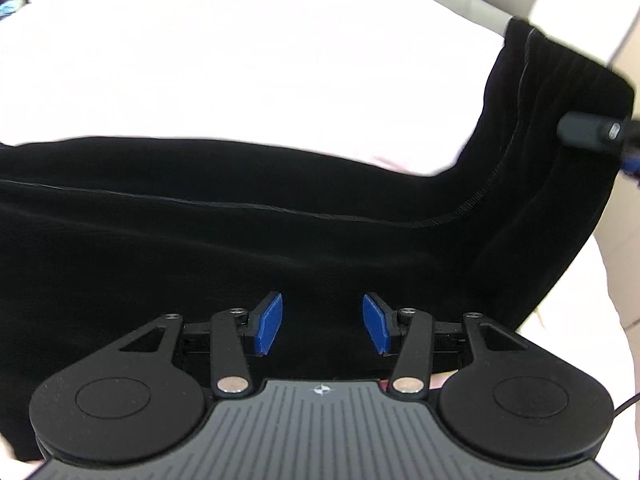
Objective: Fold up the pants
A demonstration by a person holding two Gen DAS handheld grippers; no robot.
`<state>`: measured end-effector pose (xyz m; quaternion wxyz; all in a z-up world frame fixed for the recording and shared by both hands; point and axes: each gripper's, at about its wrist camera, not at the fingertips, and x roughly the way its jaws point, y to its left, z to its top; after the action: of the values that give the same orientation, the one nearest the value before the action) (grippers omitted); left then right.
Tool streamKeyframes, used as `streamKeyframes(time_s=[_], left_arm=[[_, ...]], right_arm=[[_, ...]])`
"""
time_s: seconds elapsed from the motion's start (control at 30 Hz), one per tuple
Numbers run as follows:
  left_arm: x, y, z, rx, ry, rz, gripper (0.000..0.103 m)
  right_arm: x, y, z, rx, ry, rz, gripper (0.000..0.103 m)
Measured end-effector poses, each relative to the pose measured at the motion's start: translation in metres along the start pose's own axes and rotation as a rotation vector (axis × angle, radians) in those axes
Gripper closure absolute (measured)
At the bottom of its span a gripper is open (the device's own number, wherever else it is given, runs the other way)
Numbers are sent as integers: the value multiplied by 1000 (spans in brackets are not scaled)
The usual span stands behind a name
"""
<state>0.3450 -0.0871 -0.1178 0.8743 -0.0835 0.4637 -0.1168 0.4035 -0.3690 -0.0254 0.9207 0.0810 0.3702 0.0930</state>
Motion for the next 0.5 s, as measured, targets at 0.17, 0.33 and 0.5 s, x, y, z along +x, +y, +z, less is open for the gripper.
streamKeyframes(time_s=[0.17,0.33,0.5], left_arm=[[-25,66,9,-17,-27,88,47],[-32,116,9,-55,-26,118,47],[-25,125,3,-68,-12,125,47]], right_arm=[[33,73,-19,-117,76,46,77],[90,133,-60,-300,188,36,79],[139,166,-106,-440,348,9,79]])
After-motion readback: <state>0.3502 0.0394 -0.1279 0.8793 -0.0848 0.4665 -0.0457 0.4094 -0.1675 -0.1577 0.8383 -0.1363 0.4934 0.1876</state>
